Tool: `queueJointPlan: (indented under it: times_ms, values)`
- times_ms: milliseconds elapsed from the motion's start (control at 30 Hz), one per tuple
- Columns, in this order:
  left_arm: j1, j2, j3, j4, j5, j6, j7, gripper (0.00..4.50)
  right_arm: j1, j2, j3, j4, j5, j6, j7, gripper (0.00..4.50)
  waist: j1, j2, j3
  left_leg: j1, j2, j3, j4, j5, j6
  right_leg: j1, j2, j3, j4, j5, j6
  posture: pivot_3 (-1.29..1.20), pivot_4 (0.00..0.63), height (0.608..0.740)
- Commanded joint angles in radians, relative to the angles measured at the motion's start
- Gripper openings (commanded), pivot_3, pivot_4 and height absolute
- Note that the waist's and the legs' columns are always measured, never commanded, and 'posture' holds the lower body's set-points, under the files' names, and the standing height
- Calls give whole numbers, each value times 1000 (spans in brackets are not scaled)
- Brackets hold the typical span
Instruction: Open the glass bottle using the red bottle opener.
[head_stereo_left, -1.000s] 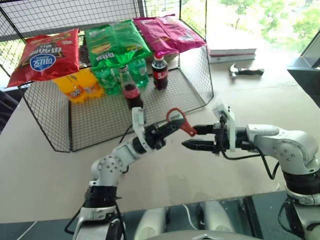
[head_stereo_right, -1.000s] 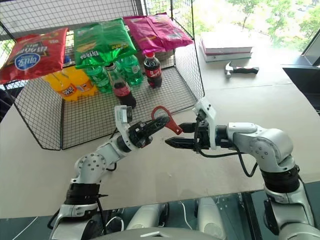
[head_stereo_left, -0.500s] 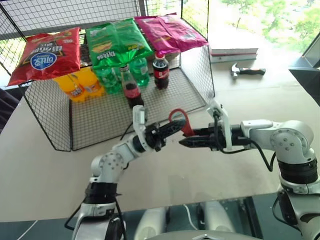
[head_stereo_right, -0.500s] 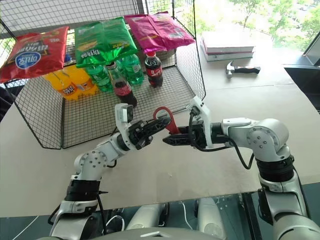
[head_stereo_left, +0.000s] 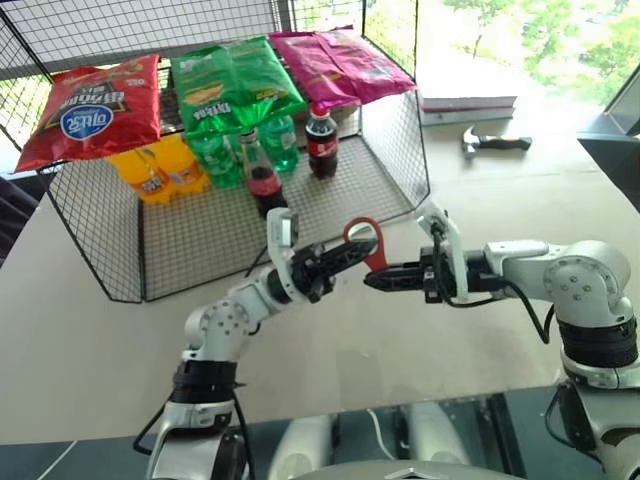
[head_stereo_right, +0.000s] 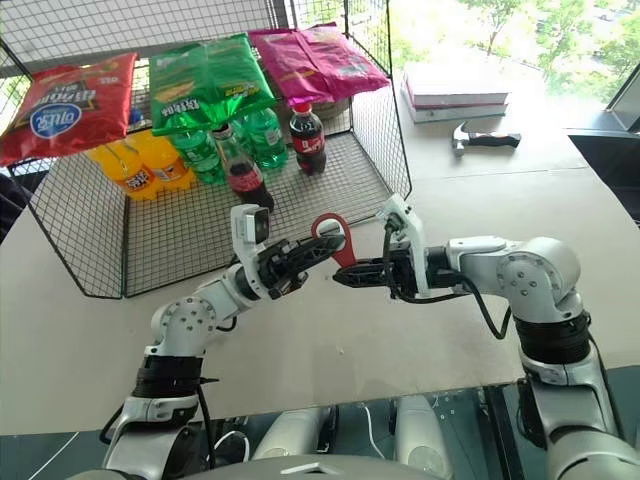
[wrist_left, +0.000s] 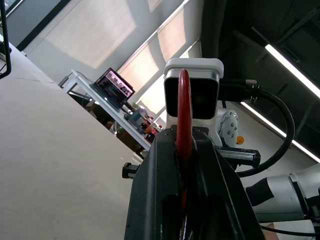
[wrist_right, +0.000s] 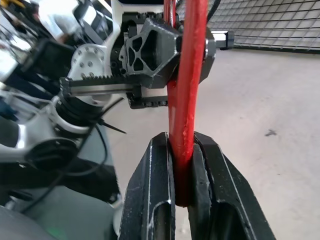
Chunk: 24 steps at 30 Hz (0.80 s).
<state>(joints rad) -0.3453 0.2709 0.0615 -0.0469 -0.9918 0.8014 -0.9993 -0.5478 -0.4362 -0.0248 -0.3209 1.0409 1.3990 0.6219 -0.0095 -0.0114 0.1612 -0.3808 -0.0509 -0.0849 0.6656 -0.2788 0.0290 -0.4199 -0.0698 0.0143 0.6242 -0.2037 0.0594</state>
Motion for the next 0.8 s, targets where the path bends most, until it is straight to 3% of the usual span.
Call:
queueJointPlan:
  times_ms: [33, 100, 300, 400, 500, 633, 800]
  values:
    - [-10, 12, 13, -16, 7, 5, 28, 741, 76, 20, -71, -42, 99, 29, -28, 0, 1, 0, 0, 0, 0, 0, 0, 0, 0, 0, 0, 0, 0, 0, 0, 0, 150, 740]
    - [2, 28, 22, -37, -12, 26, 25, 1401, 130, 20, -95, -55, 89, 3, -57, 0, 0, 0, 0, 0, 0, 0, 0, 0, 0, 0, 0, 0, 0, 0, 0, 0, 150, 740]
    - [107, 80, 83, -146, -46, 51, 80, 4339, 241, 29, -199, -56, -19, -179, -177, 0, -4, 0, 0, 0, 0, 2, 0, -2, 3, -1, 0, 2, 1, 0, 0, 0, 150, 740]
    - [160, 92, 119, -189, -23, 12, 129, 4426, 283, 20, -218, -71, -101, -289, -209, 0, -2, 0, 0, 0, 1, 1, 0, -2, 3, -1, 0, 1, 1, 0, 0, 0, 150, 740]
    - [191, 85, 137, -207, 79, -104, 181, 4426, 328, -8, -186, -96, -275, -480, -220, 0, 3, 0, 0, 0, 0, 2, 0, -1, 2, -1, 0, 1, 1, 0, 0, 0, 150, 740]
    - [165, 54, 121, -134, 320, -369, 272, 4426, 357, -31, -130, -103, -474, -703, -223, 0, 6, 0, 0, 0, 0, 2, 0, 0, 0, -1, 0, 2, 1, 0, 0, 0, 150, 740]
    - [92, 28, 109, 9, 519, -575, 377, 4426, 368, -34, -64, -61, -632, -859, -225, 0, 8, 0, 0, 1, 0, 3, 0, 0, -1, -1, 0, 2, 1, 0, 0, 0, 150, 740]
